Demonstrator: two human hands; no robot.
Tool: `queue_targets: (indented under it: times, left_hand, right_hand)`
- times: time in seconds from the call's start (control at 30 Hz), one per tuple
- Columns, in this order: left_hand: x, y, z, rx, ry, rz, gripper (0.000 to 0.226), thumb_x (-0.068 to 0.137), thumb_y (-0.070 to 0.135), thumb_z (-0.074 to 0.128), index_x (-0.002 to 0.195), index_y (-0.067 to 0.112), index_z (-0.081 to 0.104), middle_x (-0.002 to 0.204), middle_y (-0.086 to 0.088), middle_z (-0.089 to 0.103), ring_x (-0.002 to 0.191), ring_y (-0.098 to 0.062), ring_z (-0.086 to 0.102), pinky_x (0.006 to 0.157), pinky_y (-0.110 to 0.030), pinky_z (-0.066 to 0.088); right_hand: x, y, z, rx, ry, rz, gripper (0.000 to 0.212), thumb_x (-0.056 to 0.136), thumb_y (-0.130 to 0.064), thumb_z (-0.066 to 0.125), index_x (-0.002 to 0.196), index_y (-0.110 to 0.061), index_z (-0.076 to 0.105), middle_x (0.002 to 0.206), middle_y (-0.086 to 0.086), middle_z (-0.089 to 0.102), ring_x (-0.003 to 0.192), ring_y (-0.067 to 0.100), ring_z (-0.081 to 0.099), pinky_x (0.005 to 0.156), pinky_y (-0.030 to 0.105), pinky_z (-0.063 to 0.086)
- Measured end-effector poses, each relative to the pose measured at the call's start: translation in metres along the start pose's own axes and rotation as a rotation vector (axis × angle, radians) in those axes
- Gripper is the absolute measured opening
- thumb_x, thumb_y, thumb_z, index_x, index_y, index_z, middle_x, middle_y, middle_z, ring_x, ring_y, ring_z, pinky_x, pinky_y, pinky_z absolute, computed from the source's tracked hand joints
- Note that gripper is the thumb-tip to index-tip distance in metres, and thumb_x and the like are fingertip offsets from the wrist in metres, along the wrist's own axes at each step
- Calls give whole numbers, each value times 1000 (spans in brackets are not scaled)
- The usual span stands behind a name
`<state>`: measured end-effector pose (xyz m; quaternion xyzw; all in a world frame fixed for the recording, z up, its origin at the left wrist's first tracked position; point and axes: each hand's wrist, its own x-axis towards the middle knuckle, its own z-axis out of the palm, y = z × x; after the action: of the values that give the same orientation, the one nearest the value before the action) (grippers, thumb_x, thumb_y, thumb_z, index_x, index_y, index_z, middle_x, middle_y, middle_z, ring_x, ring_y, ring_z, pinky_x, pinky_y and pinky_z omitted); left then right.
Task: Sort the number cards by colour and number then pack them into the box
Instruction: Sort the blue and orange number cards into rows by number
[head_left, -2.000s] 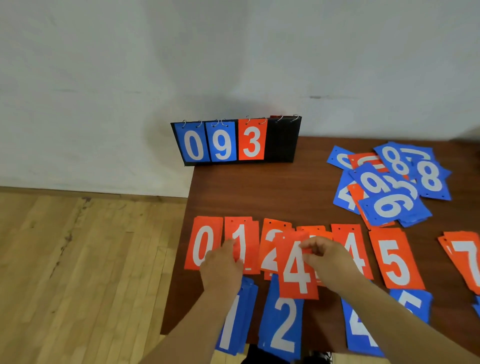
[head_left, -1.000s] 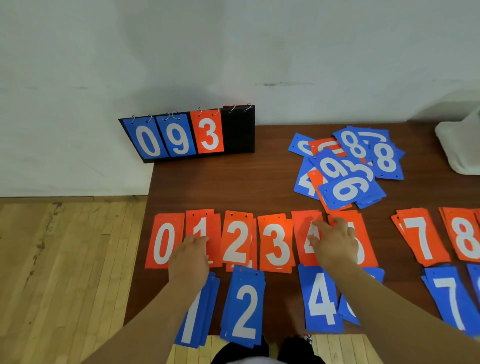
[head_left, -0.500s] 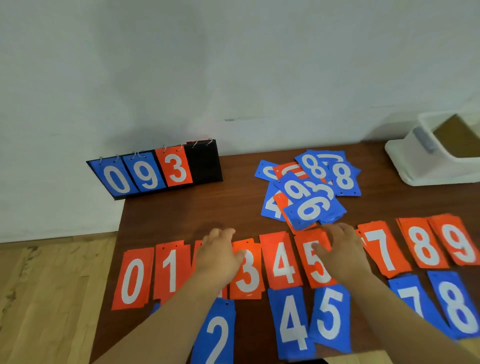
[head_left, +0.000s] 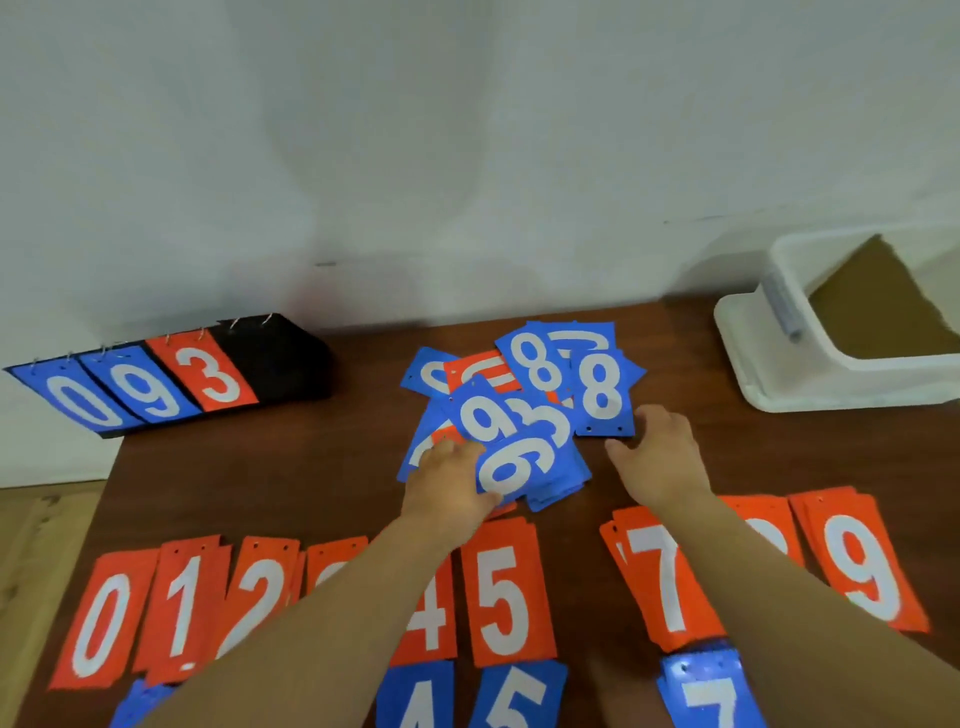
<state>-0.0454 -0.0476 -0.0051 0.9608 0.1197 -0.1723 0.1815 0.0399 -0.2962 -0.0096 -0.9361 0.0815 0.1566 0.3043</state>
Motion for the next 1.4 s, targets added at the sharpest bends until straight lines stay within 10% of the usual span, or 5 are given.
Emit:
queue_targets:
  times: [0.5, 0.77, 0.93, 1.13, 1.4]
  left_hand:
    - [28, 31, 25, 63, 54, -106, 74, 74, 45, 85, 133, 33, 43, 126, 4, 46, 120, -18, 48, 100, -39, 49]
    - [34, 33, 1, -182, 176, -71, 38, 93, 21, 70, 125, 30, 53, 100, 11, 59, 89, -8, 59, 66, -16, 43]
    - [42, 38, -26, -217, 231, -71, 24, 96, 28, 66, 118, 31, 58, 85, 15, 60, 79, -5, 59, 65, -23, 47]
    - [49, 46, -54, -290, 320, -68, 15, 97, 25, 62, 111, 30, 62, 89, 15, 61, 78, -4, 56, 61, -17, 39]
    - [24, 45, -96, -684, 480, -106, 16, 98, 14, 62, 97, 30, 64, 96, 13, 67, 94, -7, 64, 71, -18, 50]
  right_hand:
    - [64, -4, 21, 45, -13, 83, 76, 80, -26, 84, 138, -15, 38, 133, 16, 47, 114, 43, 56, 95, 51, 52]
    - [44, 23, 5, 312, -6, -12, 43, 94, -15, 66, 130, -28, 47, 109, 7, 67, 78, 20, 65, 55, 31, 50]
    - [31, 26, -17, 347, -8, -65, 43, 94, -17, 68, 129, -32, 49, 126, 3, 64, 92, 17, 65, 74, 39, 60]
    - [21, 12, -41, 399, -13, -156, 42, 94, -15, 69, 129, -31, 53, 124, -9, 61, 98, 5, 60, 68, 11, 44]
    - [-1, -26, -88, 473, -141, -319, 31, 88, -12, 75, 103, -37, 66, 105, -10, 72, 97, 12, 69, 82, 32, 57]
